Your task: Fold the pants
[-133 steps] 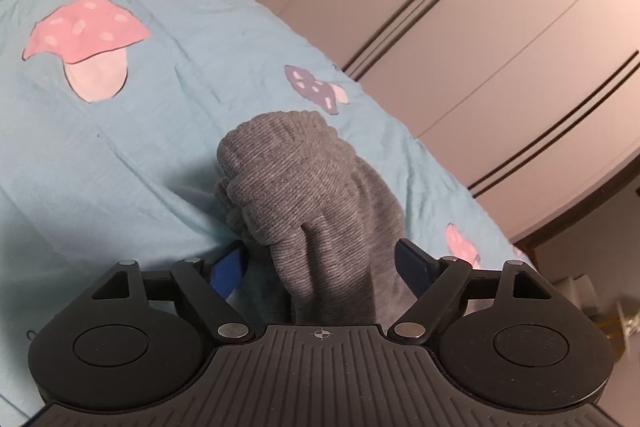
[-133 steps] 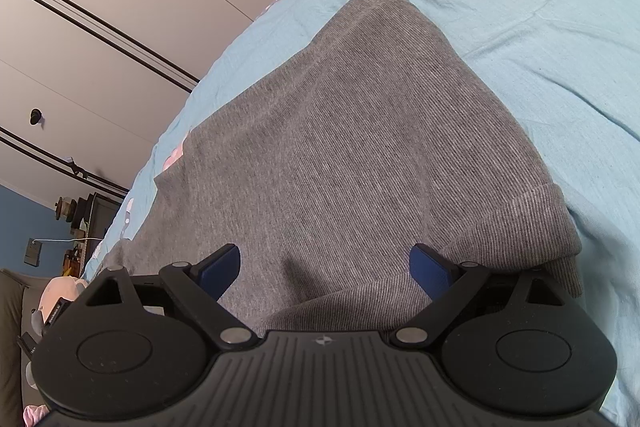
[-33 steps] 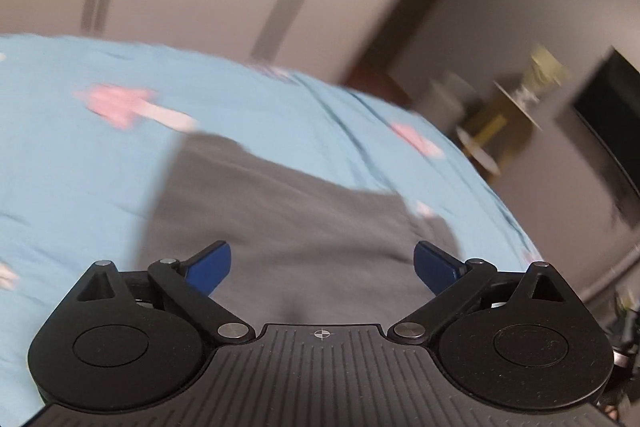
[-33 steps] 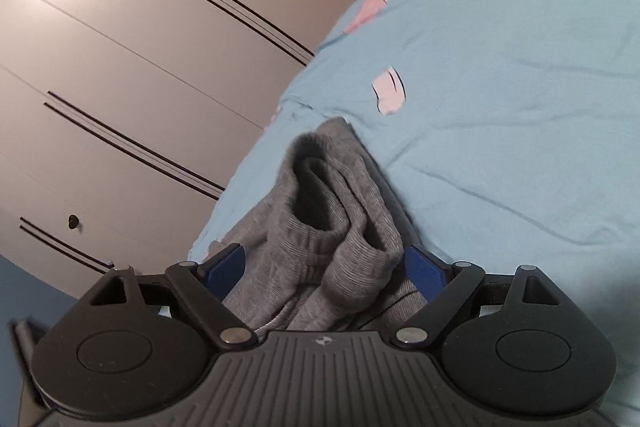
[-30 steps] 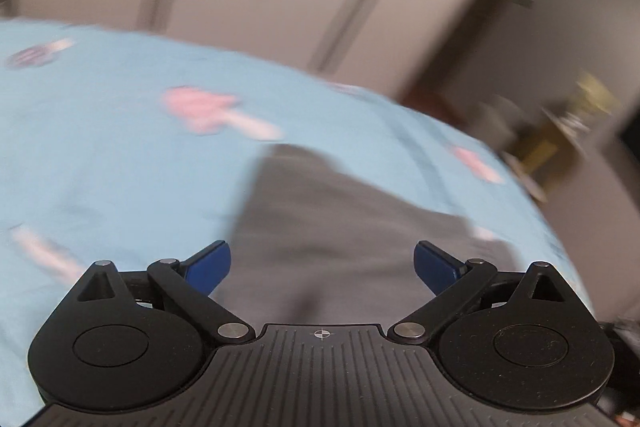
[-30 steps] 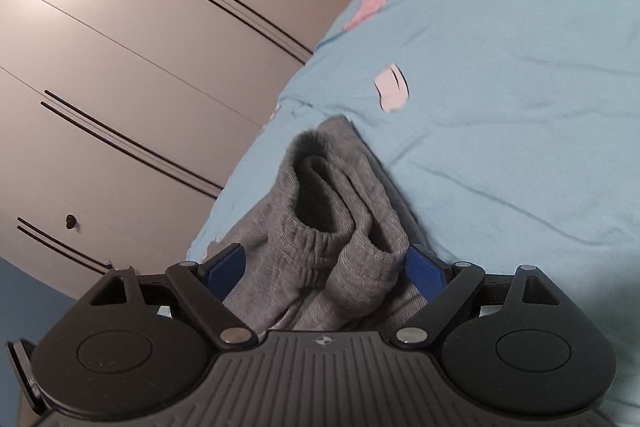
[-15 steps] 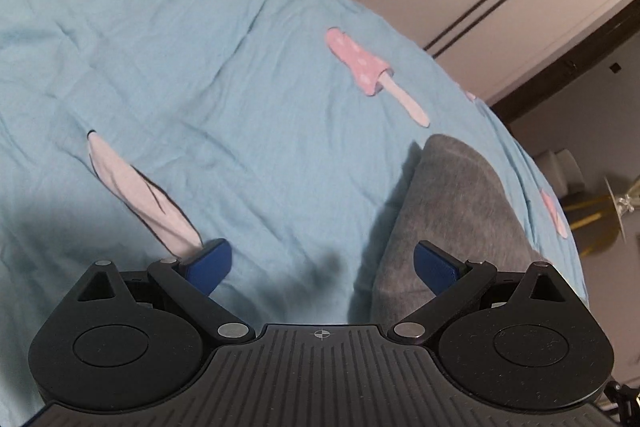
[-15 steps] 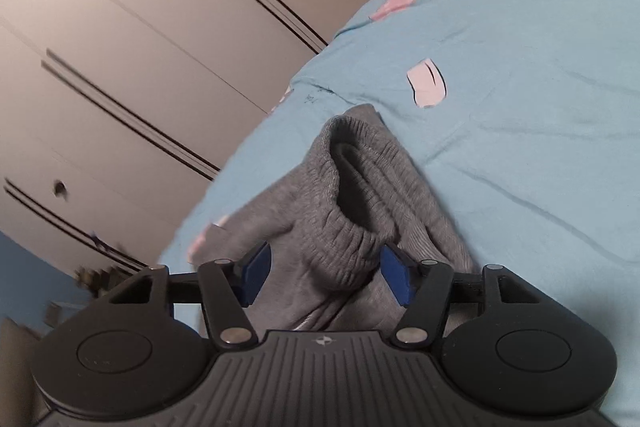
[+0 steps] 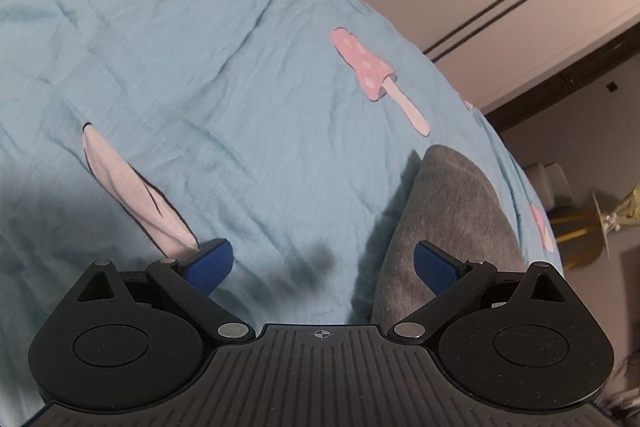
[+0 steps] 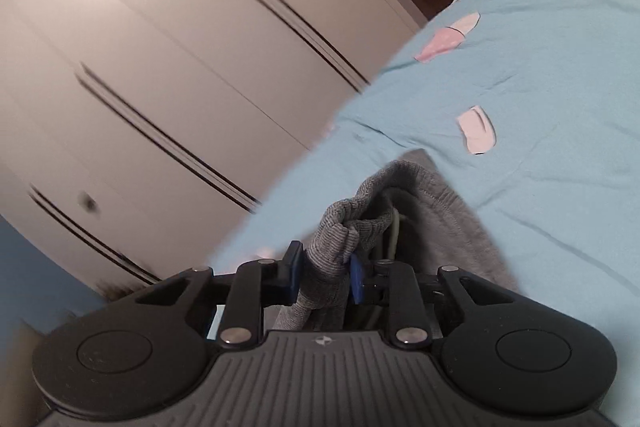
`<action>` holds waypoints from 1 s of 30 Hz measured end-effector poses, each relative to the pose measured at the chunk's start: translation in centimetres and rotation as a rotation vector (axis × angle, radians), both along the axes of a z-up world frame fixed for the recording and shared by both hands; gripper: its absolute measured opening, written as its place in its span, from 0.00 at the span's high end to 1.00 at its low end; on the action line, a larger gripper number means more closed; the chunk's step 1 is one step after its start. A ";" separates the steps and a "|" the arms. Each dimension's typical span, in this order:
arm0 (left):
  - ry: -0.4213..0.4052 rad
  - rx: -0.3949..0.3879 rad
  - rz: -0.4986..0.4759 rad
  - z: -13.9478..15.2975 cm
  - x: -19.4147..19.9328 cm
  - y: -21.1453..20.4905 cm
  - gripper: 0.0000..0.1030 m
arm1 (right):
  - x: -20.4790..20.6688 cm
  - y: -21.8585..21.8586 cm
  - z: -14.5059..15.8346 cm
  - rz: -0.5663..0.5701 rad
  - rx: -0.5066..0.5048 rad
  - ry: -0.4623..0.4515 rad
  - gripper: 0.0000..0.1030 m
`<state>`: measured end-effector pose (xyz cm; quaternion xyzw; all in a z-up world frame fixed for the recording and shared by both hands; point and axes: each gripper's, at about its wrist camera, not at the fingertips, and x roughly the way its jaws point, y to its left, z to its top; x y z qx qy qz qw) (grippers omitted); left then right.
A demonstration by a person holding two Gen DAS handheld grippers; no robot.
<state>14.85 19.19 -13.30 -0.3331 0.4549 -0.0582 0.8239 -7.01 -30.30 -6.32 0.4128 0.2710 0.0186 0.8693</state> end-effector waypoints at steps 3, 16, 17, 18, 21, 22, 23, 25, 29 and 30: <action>0.000 0.025 -0.019 0.0 0.0 -0.4 0.02 | 0.9 -0.3 -3.8 0.018 -0.109 0.279 0.75; -0.051 0.143 -0.204 0.6 -0.1 -4.1 0.02 | 3.0 2.9 0.8 -0.002 -0.497 0.190 0.22; -0.055 0.147 -0.221 0.6 -0.2 -4.3 0.02 | 3.7 3.2 0.1 0.025 -0.510 0.212 0.22; -0.059 0.158 -0.235 0.6 -0.2 -4.6 0.02 | 4.4 3.5 -0.9 0.051 -0.531 0.248 0.22; -0.073 0.218 -0.269 0.7 -0.4 -5.5 0.02 | 5.6 3.1 -3.9 0.017 -0.570 0.402 0.13; -0.076 0.236 -0.275 0.6 -0.5 -5.7 0.02 | 5.4 2.1 -4.1 -0.012 -0.493 0.387 0.13; -0.078 0.253 -0.284 0.6 -0.5 -6.0 0.02 | 4.9 1.3 -4.0 -0.045 -0.434 0.364 0.13; -0.085 0.286 -0.297 0.6 -0.5 -6.5 0.02 | 4.3 0.9 -3.7 -0.076 -0.420 0.346 0.13; -0.100 0.357 -0.331 0.4 -0.6 -7.5 0.02 | 4.3 3.3 -2.9 -0.050 -0.539 0.321 0.11; -0.104 0.373 -0.339 0.4 -0.6 -7.7 0.02 | 4.2 3.4 -2.7 -0.043 -0.552 0.314 0.10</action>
